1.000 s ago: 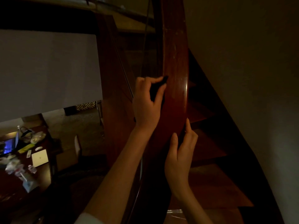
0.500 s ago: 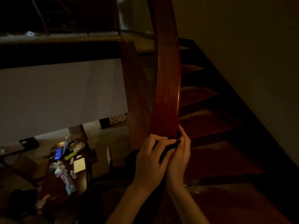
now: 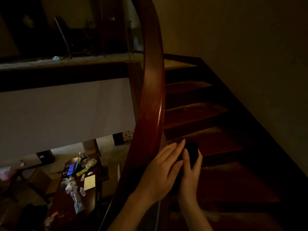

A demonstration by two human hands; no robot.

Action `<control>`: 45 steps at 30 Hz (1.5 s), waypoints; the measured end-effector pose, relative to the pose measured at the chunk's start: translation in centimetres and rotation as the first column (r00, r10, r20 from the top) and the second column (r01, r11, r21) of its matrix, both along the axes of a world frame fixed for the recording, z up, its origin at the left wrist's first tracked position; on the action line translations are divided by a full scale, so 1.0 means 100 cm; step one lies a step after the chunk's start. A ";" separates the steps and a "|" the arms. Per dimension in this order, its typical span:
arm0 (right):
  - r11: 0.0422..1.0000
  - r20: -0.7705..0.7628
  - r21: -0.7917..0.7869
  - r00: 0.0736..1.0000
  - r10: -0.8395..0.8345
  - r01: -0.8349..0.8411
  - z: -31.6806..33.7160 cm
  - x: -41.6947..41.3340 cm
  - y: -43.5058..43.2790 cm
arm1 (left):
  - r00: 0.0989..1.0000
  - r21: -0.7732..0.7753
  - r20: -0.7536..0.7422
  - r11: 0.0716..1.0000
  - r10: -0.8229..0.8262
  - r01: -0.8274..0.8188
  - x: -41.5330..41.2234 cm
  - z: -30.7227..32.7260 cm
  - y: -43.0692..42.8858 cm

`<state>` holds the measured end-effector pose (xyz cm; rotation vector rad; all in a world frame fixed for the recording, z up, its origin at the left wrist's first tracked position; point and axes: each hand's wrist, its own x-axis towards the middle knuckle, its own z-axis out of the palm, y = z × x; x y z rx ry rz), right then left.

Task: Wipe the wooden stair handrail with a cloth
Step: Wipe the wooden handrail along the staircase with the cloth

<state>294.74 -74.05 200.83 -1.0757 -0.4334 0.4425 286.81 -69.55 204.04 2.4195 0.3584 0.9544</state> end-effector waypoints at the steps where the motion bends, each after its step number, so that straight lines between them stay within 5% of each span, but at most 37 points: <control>1: 1.000 -0.021 -0.017 1.000 -0.006 0.006 -0.002 0.009 0.000 | 0.996 0.137 0.017 0.987 0.087 -0.088 -0.003 -0.002 0.006; 4: 0.994 -0.008 -0.063 0.996 0.087 -0.087 -0.003 0.028 0.005 | 0.939 0.239 0.076 0.908 0.335 -0.344 -0.012 -0.007 0.026; 8: 0.947 0.110 -0.125 0.944 0.311 -0.297 -0.003 0.025 0.023 | 0.868 0.272 -0.083 0.849 0.489 -0.452 -0.018 -0.011 0.047; 16: 0.983 0.188 -0.115 0.969 0.160 -0.141 -0.013 0.015 0.038 | 0.877 0.225 -0.045 0.860 0.478 -0.458 -0.019 -0.016 0.055; 26: 0.969 0.261 -0.196 0.944 0.202 -0.153 0.011 0.052 0.062 | 0.871 0.237 -0.020 0.849 0.490 -0.472 -0.017 -0.019 0.058; 33: 0.981 0.427 -0.173 0.904 -0.002 0.084 0.036 0.045 0.067 | 0.874 0.235 -0.005 0.850 0.486 -0.471 -0.017 -0.016 0.057; 39: 0.991 0.422 -0.132 0.902 0.089 -0.036 0.020 0.036 0.057 | 0.867 0.253 -0.005 0.840 0.498 -0.480 -0.017 -0.015 0.057; 45: 0.979 0.242 -0.146 0.954 0.177 -0.145 0.034 0.047 0.060 | 0.871 0.245 0.004 0.844 0.492 -0.477 -0.017 -0.016 0.056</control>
